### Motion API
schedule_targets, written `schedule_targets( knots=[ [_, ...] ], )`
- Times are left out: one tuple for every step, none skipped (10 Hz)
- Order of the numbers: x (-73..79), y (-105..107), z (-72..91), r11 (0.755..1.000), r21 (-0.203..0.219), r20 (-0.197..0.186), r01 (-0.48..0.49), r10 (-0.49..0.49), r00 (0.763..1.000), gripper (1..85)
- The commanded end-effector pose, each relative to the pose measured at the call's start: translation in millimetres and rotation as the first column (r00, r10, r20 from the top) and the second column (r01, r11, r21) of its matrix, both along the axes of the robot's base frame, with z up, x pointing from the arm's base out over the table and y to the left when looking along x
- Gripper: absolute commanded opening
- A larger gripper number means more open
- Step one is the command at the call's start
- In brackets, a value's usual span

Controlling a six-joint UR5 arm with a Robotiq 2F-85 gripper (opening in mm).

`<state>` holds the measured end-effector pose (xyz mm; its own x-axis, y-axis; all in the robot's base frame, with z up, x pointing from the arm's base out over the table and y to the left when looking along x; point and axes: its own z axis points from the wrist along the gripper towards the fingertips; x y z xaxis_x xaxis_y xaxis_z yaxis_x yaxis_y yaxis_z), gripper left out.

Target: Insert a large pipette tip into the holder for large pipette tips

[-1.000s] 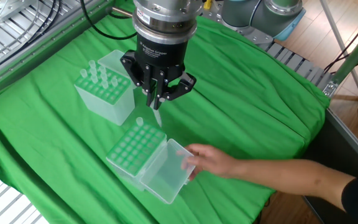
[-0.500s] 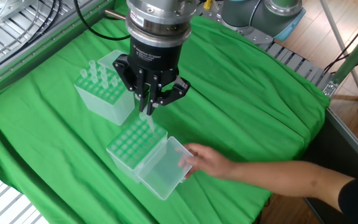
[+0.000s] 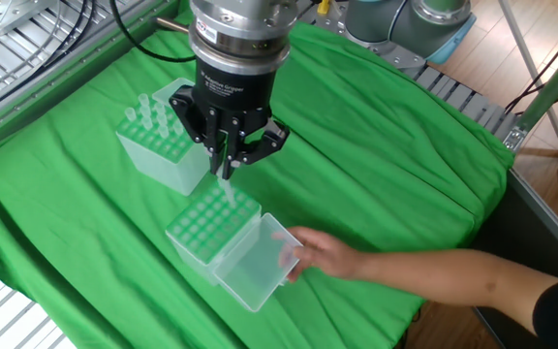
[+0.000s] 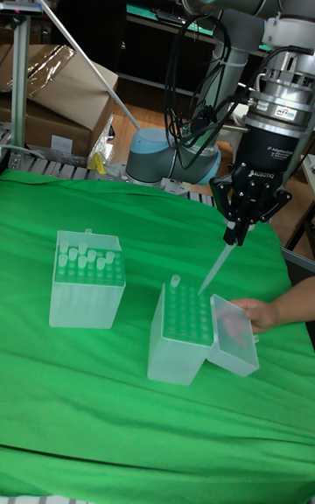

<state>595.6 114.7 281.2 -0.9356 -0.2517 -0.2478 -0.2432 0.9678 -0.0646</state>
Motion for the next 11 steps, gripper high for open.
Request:
schedule_targets(
  knots=[
    [-5.9, -1, -8.7, 1.000, 0.011, 0.008, -0.005, 0.005, 1.000, 1.0],
    [-9.0, -1, -9.3, 1.000, 0.011, 0.007, -0.003, 0.003, 1.000, 1.0],
    [-13.4, 0, -8.6, 1.000, 0.010, 0.001, 0.000, 0.000, 1.000, 1.0],
    [-15.8, 1, -8.8, 1.000, 0.011, -0.001, 0.001, -0.001, 1.000, 1.0],
    [-17.0, 1, -9.9, 1.000, 0.012, -0.002, 0.001, -0.001, 1.000, 1.0],
    [-17.6, 0, -12.2, 1.000, 0.011, -0.001, 0.001, -0.001, 1.000, 1.0],
    [-17.8, 0, -13.1, 1.000, 0.018, 0.001, 0.000, 0.000, 1.000, 1.0],
    [-19.0, 0, -13.0, 1.000, 0.018, -0.002, 0.000, 0.000, 1.000, 1.0],
    [-19.0, 1, -13.3, 1.000, 0.021, -0.002, 0.001, -0.001, 1.000, 1.0],
    [-18.6, 0, -14.0, 1.000, 0.021, -0.001, 0.001, -0.001, 1.000, 1.0],
    [-17.6, -1, -14.7, 1.000, 0.022, 0.002, -0.002, 0.002, 1.000, 1.0]
  ],
)
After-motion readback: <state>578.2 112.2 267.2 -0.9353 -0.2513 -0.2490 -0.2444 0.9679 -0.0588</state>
